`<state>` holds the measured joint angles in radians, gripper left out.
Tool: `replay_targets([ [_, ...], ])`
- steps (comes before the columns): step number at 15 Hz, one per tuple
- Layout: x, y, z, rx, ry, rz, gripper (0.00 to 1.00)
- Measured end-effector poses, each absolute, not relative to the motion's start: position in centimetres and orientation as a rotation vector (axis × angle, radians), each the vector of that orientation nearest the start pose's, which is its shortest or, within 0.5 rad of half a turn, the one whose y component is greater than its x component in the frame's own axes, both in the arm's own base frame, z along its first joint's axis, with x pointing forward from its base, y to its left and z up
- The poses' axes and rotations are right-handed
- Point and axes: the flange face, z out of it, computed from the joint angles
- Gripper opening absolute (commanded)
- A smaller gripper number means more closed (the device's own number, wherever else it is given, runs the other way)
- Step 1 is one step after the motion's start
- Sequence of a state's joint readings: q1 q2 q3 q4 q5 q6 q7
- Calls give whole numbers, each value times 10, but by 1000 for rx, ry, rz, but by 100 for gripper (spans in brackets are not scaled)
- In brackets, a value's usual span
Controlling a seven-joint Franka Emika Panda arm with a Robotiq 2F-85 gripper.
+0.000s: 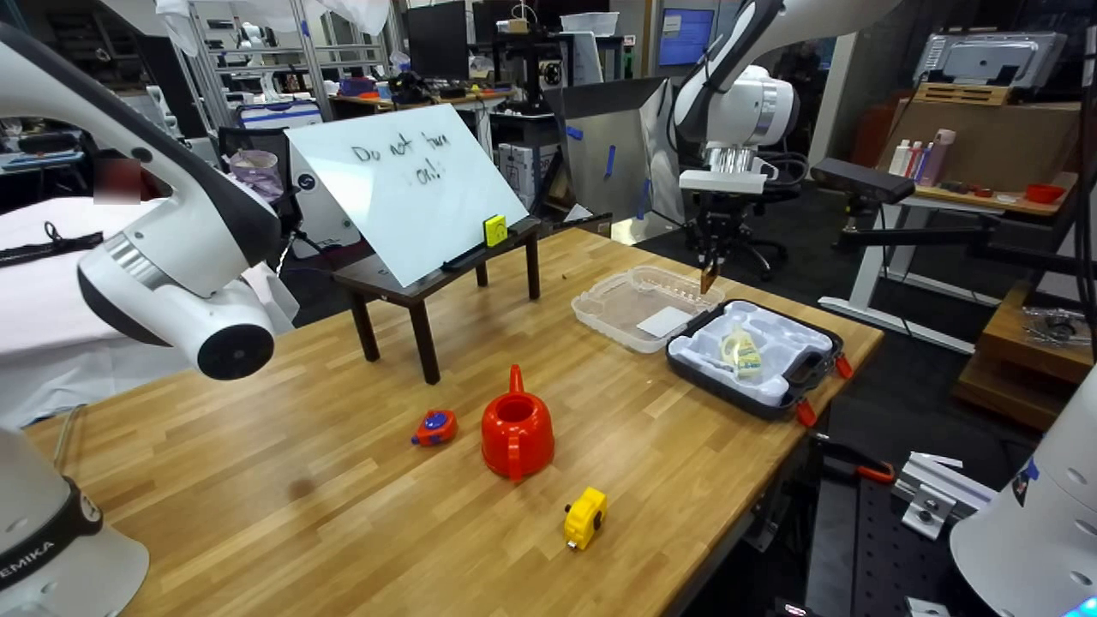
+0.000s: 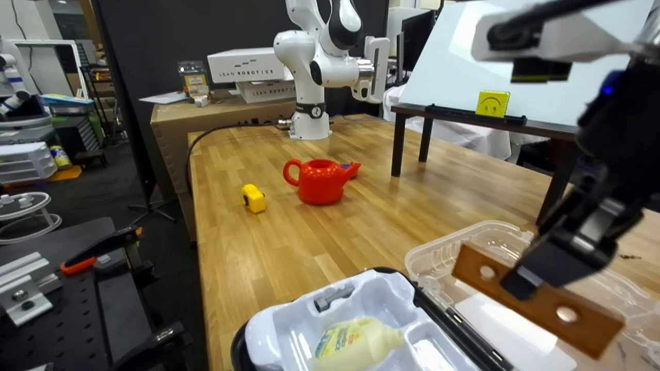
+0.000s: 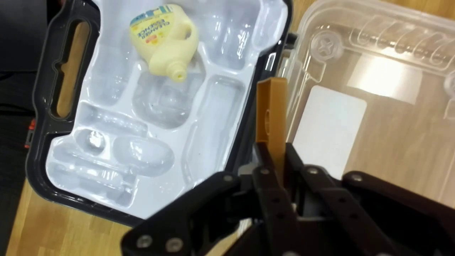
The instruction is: Get the brown object from the tool box and put it on the table
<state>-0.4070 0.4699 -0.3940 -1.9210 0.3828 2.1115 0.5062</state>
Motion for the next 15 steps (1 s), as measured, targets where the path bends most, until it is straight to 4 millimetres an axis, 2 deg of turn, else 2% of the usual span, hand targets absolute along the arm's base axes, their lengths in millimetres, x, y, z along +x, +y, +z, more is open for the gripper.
replay_targets([
  [3, 445, -380, 254, -2238, 1910, 308, 3],
  [10, 469, -297, 257, -2485, 1542, 398, 3],
  [12, 468, -274, 260, -2562, 1387, 449, 3],
  [15, 454, -241, 264, -2642, 1152, 557, 3],
])
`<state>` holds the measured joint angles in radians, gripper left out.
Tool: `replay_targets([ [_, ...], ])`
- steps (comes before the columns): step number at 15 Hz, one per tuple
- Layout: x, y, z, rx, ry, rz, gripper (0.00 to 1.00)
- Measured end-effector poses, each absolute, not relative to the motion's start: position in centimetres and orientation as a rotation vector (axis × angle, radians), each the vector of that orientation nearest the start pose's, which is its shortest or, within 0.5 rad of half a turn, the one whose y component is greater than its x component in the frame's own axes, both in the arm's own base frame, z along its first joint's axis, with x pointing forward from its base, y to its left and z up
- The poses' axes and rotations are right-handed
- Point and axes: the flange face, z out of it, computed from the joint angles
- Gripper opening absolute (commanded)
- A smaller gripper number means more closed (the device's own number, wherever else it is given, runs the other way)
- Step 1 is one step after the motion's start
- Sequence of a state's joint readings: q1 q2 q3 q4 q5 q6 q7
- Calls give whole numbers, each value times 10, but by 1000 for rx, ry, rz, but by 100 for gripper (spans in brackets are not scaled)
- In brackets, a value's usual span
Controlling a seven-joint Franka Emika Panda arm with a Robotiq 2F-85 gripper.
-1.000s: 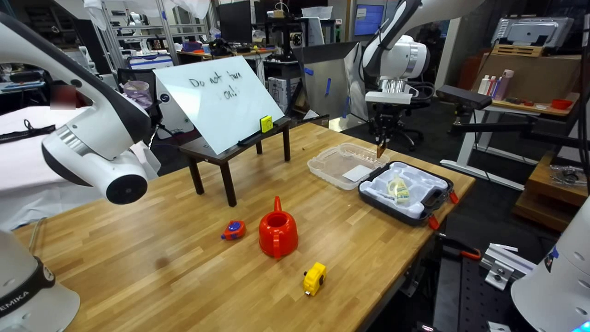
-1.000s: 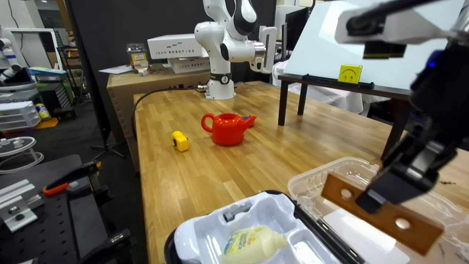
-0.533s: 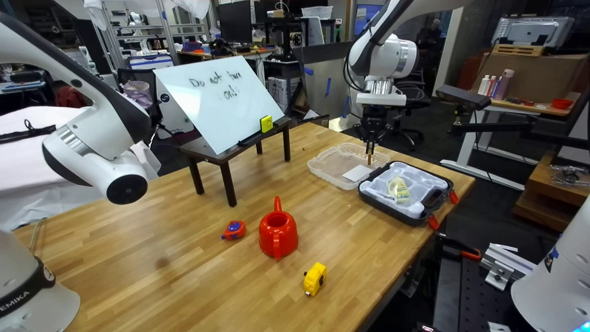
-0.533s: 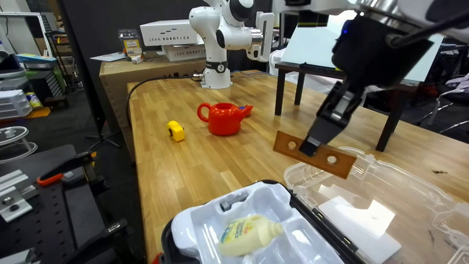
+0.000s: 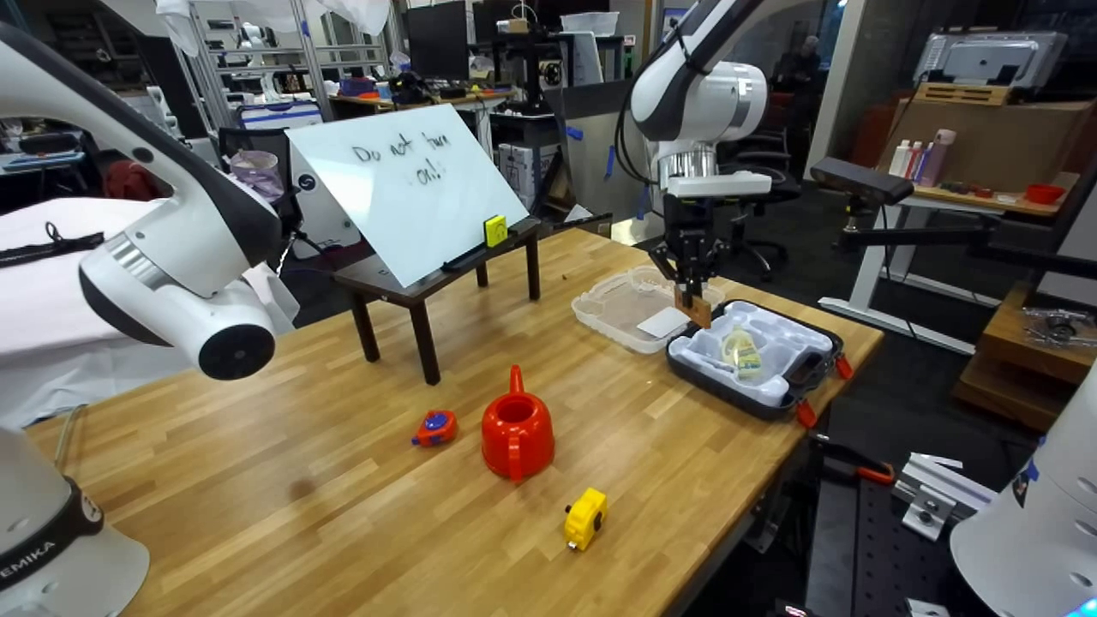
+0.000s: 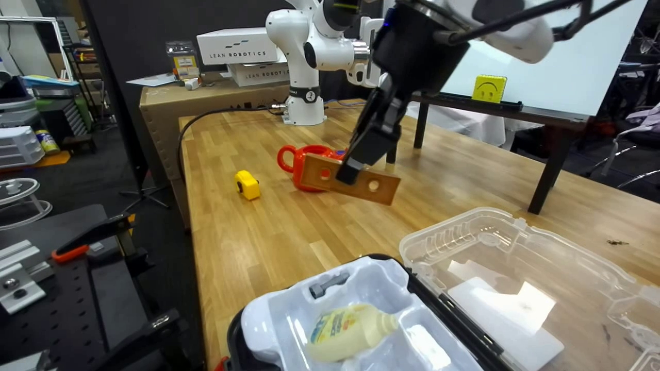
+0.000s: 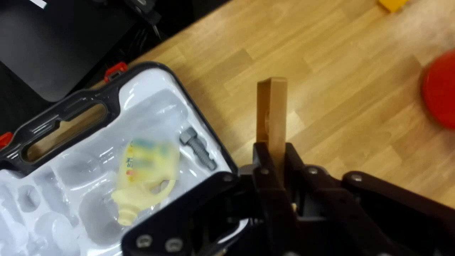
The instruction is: Get the brown object from the tool box and put it on the table
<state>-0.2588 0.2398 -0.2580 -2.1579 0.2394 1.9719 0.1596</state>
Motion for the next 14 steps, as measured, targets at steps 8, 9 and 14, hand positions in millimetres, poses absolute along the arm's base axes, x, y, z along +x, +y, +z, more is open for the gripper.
replay_targets([
  [8, 437, -211, 266, -2698, 953, 650, 12],
  [9, 437, -211, 266, -2698, 953, 650, 12],
  [14, 437, -211, 266, -2698, 953, 652, 3],
])
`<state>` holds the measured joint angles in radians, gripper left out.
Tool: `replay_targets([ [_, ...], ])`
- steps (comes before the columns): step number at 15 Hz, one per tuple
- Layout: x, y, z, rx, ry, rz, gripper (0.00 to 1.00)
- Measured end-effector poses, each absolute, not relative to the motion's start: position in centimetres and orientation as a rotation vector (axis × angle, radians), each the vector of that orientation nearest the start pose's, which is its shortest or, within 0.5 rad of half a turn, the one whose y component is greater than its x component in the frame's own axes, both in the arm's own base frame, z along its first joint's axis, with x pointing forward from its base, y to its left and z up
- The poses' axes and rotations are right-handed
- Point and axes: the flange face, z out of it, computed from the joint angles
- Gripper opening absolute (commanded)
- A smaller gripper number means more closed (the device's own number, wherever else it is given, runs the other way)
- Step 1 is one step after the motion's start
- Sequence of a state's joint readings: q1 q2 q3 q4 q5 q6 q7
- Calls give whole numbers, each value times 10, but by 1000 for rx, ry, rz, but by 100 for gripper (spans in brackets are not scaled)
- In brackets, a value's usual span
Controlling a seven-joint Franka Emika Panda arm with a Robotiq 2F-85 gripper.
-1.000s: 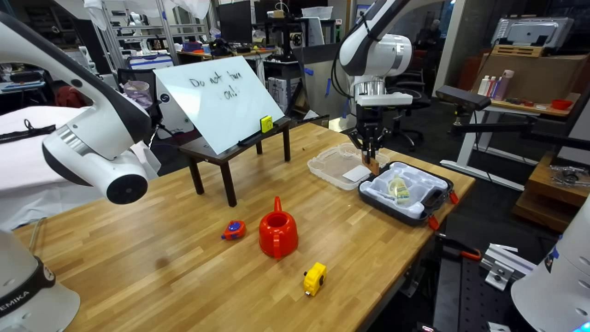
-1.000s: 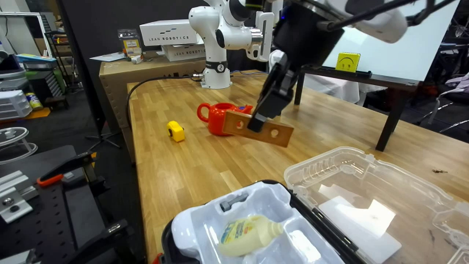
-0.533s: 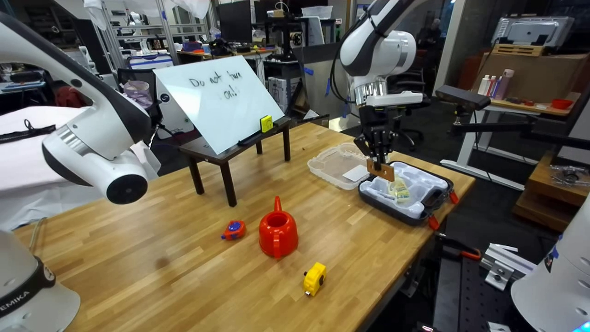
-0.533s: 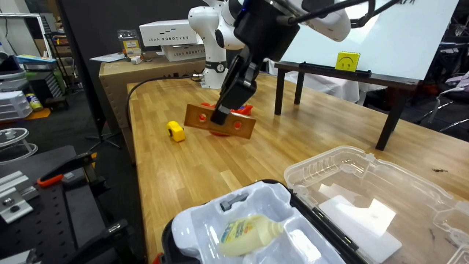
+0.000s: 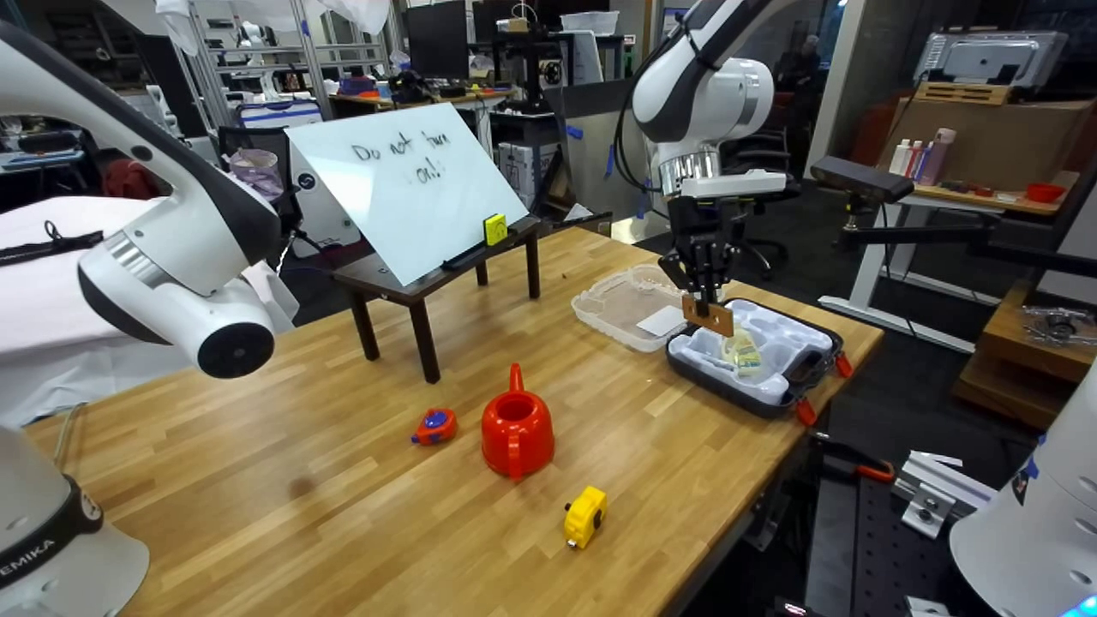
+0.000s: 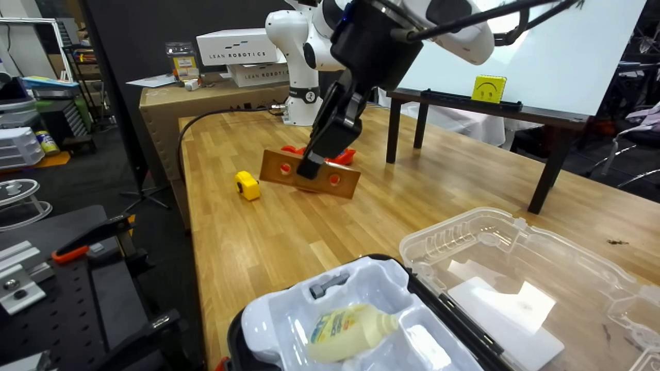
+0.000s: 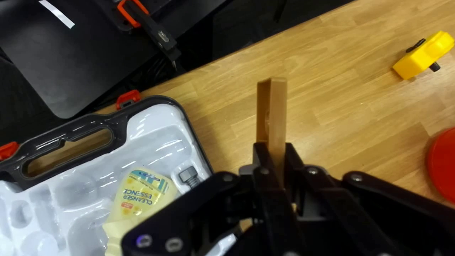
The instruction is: Get the brown object from the tool box and put it on the table
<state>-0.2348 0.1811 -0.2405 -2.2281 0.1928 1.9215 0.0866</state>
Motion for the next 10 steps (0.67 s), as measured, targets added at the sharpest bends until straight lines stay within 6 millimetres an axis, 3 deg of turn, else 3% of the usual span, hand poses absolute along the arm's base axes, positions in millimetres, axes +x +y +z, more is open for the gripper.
replay_targets([
  [2, 437, -209, 262, -2696, 944, 662, 3],
  [4, 444, -194, 258, -2687, 875, 669, 3],
  [10, 489, -111, 250, -2662, 581, 704, 3],
])
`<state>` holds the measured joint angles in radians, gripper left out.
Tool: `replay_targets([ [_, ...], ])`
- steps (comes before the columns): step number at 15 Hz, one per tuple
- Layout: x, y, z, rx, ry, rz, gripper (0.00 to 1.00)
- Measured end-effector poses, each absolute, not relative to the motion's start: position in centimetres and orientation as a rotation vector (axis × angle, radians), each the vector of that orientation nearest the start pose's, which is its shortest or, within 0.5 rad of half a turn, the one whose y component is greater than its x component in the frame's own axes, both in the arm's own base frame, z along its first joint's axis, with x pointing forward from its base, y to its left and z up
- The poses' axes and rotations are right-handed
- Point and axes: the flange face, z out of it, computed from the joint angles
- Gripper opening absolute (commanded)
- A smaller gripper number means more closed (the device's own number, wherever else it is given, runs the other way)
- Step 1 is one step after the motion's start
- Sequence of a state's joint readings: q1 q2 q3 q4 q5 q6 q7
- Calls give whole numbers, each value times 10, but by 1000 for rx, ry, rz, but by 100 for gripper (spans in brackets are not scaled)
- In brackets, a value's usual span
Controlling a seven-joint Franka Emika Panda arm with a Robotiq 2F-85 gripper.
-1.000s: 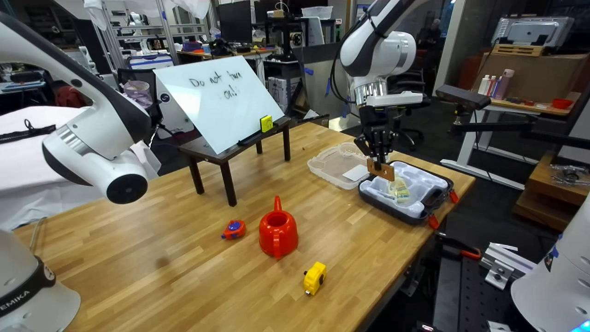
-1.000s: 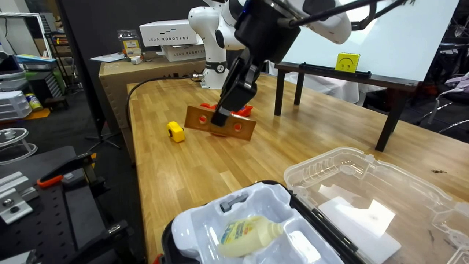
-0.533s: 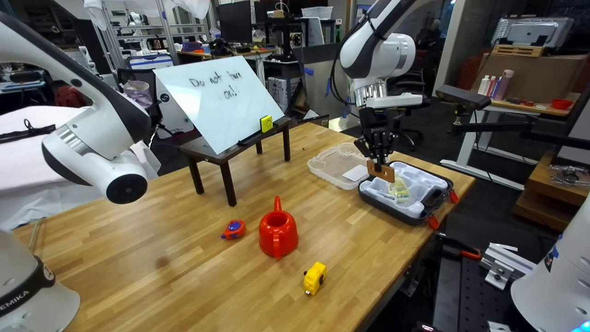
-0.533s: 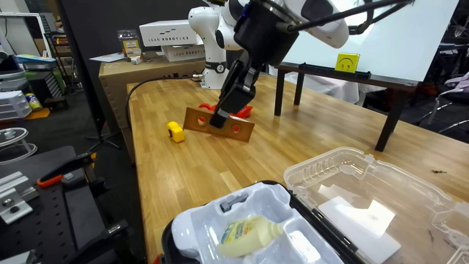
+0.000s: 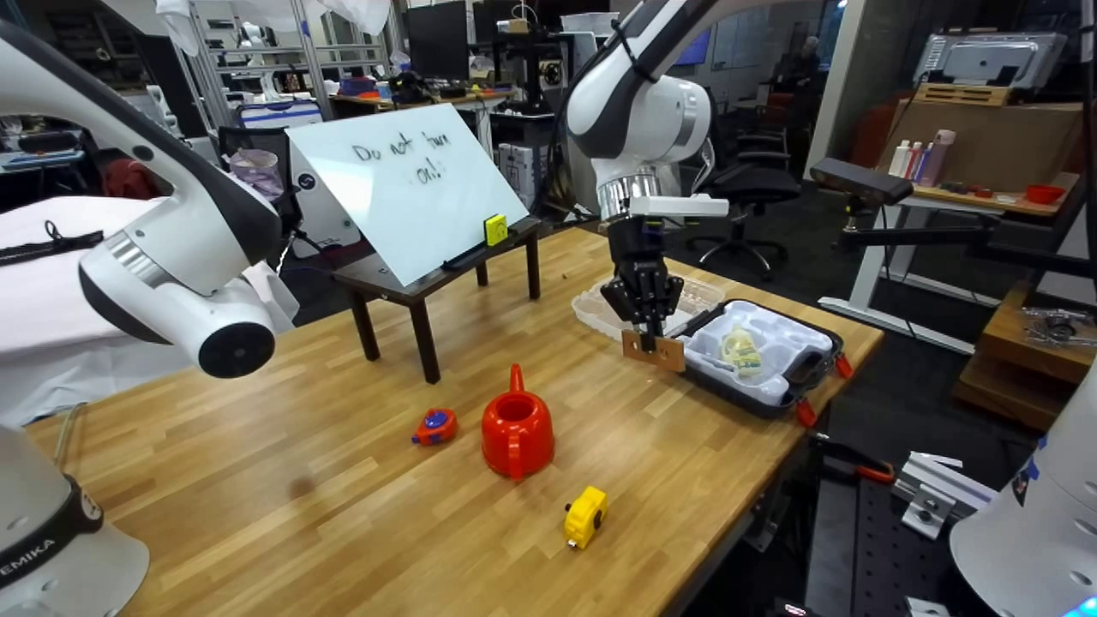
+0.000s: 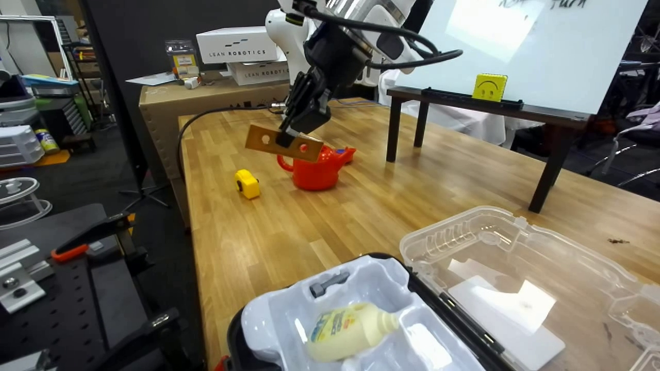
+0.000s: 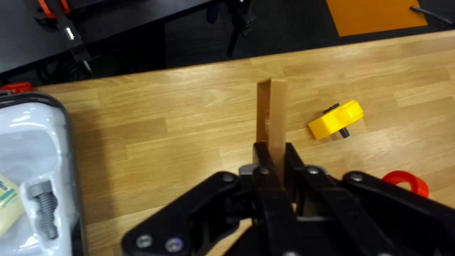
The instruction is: Get the brown object from the tool box and put it on the table
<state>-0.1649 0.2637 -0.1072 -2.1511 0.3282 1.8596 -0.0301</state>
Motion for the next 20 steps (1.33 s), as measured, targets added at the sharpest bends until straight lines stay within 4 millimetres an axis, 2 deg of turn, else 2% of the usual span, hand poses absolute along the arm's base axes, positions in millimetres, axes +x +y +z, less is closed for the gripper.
replay_targets([
  [3, 501, -100, 231, -2618, 494, 750, 3],
  [9, 524, -107, 189, -2571, 409, 810, 3],
  [16, 543, -115, 179, -2576, 410, 797, 3],
  [20, 550, -118, 163, -2577, 449, 814, 3],
])
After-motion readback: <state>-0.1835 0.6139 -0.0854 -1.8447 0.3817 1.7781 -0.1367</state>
